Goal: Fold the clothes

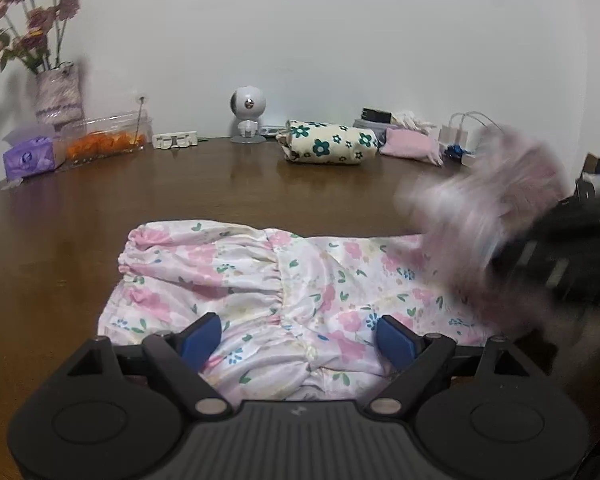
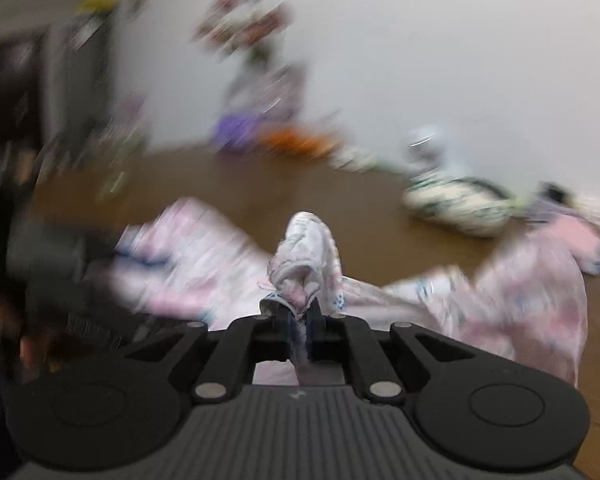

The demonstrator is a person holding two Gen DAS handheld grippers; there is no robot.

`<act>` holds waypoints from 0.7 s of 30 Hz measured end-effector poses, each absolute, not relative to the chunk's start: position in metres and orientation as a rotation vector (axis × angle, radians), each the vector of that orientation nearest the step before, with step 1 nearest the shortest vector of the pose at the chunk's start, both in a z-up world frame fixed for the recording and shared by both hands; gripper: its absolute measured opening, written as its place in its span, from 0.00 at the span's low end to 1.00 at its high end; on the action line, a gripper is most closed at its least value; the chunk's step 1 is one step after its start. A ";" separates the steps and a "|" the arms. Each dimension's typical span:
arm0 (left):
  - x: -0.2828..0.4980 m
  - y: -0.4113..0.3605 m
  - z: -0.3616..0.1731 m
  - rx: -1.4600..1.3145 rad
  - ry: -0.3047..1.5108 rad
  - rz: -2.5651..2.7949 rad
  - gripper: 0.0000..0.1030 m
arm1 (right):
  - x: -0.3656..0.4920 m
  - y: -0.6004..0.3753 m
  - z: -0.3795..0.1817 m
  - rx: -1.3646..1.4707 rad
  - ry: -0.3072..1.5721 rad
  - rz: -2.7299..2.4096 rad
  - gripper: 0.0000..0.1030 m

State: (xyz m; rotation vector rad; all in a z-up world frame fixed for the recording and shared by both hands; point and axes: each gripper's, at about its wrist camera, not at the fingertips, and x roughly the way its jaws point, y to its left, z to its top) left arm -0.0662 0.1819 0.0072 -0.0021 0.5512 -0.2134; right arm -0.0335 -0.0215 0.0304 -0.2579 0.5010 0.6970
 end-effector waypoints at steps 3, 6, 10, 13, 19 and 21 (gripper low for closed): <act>-0.068 0.192 0.008 -0.070 0.539 -0.233 0.82 | -0.024 -0.015 0.015 -0.255 0.585 0.710 0.10; -0.071 0.205 0.015 -0.188 0.537 -0.264 0.84 | -0.023 -0.016 0.011 -0.257 0.606 0.713 0.13; -0.074 0.195 0.028 -0.248 0.499 -0.354 0.87 | -0.034 -0.009 0.009 -0.318 0.571 0.737 0.14; -0.063 0.173 0.024 -0.207 0.542 -0.376 0.74 | -0.037 -0.006 0.010 -0.334 0.558 0.751 0.16; -0.054 0.167 0.012 -0.213 0.586 -0.365 0.30 | -0.064 -0.040 0.043 -0.388 0.459 0.750 0.58; -0.057 0.169 0.010 -0.216 0.581 -0.367 0.29 | -0.067 -0.061 0.058 -0.389 0.396 0.745 0.58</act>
